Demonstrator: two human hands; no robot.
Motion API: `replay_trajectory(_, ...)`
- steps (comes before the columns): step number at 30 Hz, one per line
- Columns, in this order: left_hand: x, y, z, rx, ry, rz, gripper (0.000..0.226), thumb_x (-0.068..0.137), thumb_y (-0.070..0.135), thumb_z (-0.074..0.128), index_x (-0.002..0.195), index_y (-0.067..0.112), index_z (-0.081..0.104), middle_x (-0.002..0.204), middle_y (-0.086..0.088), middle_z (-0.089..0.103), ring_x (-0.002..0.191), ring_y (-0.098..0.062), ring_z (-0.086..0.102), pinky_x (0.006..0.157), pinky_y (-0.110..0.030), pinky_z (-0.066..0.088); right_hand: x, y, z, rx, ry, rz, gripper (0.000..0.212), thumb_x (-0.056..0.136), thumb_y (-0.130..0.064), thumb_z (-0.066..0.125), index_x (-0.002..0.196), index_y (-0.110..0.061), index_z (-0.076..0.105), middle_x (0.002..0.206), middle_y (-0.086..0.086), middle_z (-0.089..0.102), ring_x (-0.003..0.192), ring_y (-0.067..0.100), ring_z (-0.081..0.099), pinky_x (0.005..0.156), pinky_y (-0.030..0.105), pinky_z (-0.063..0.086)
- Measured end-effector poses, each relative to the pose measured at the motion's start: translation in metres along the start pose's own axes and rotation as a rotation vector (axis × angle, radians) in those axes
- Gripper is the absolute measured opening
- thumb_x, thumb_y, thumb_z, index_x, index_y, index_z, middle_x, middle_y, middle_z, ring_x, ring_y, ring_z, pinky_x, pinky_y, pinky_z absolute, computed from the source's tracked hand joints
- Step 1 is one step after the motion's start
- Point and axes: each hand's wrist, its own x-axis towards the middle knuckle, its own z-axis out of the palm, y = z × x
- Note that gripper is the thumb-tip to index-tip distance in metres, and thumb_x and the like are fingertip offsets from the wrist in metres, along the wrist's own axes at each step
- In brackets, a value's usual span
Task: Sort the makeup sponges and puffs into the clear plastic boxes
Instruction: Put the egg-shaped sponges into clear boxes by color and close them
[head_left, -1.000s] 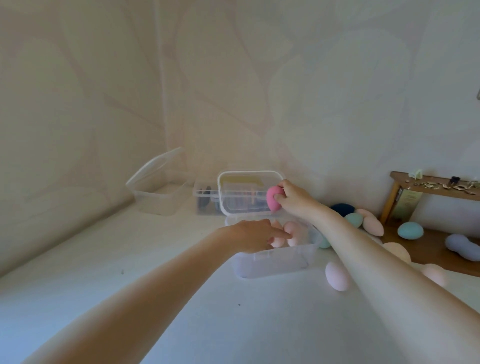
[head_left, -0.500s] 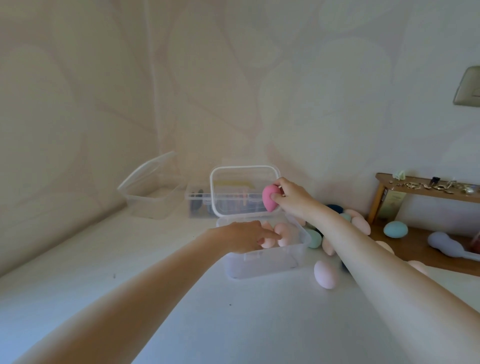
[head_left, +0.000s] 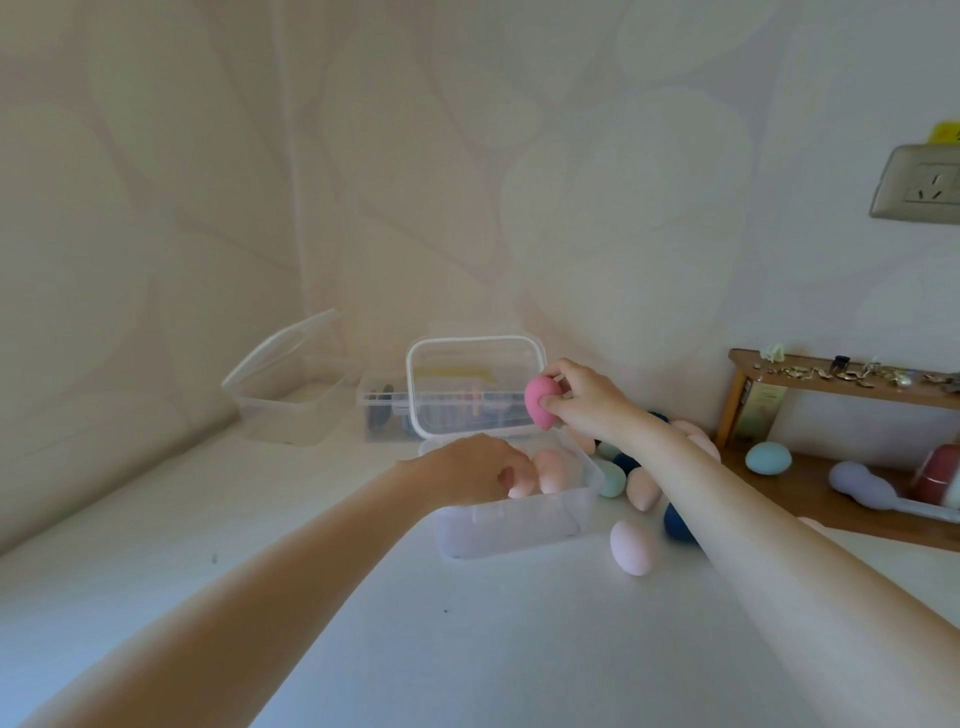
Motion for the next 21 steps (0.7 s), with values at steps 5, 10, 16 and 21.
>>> replay_trajectory(5,-0.011,-0.007,-0.016,-0.106,0.233,-0.003,0.030,0.094,0.010,0.045,0.114,0.019,0.066,0.112,-0.004,0.066,0.096,-0.020,0.060,0.087,-0.024,0.043,-0.009,-0.003,-0.005,0.290,0.028,0.000,0.029,0.082,-0.001,0.060,0.106,-0.018,0.059,0.098,0.004,0.054,0.091,0.025,0.059,0.086,0.040,0.056)
replay_trajectory(10,-0.031,-0.036,-0.033,-0.113,0.379,-0.142,0.027,0.089,0.006,0.049,0.104,0.015,0.070,0.098,-0.004,0.070,0.081,-0.014,0.055,0.069,-0.014,0.035,-0.021,-0.018,0.005,0.296,-0.352,0.022,0.038,0.081,-0.004,0.069,0.116,-0.012,0.055,0.095,0.002,0.059,0.066,0.014,0.057,0.061,0.022,0.049)
replay_trajectory(16,-0.041,-0.035,-0.027,-0.058,0.220,-0.148,0.032,0.087,0.006,0.050,0.116,0.015,0.062,0.105,-0.004,0.065,0.088,-0.015,0.055,0.077,-0.016,0.038,-0.029,-0.043,0.036,-0.166,-0.482,-0.043,0.036,0.081,-0.023,0.071,0.112,-0.017,0.053,0.094,-0.005,0.056,0.070,0.010,0.052,0.057,0.018,0.037)
replay_trajectory(21,-0.042,-0.030,-0.025,-0.044,0.145,-0.123,0.036,0.086,0.012,0.054,0.122,0.014,0.053,0.118,-0.005,0.061,0.102,-0.020,0.059,0.082,-0.020,0.041,-0.031,-0.045,0.057,-0.215,-0.417,-0.146,0.027,0.084,-0.019,0.062,0.109,-0.012,0.065,0.071,-0.015,0.048,0.077,0.014,0.050,0.061,0.016,0.037)
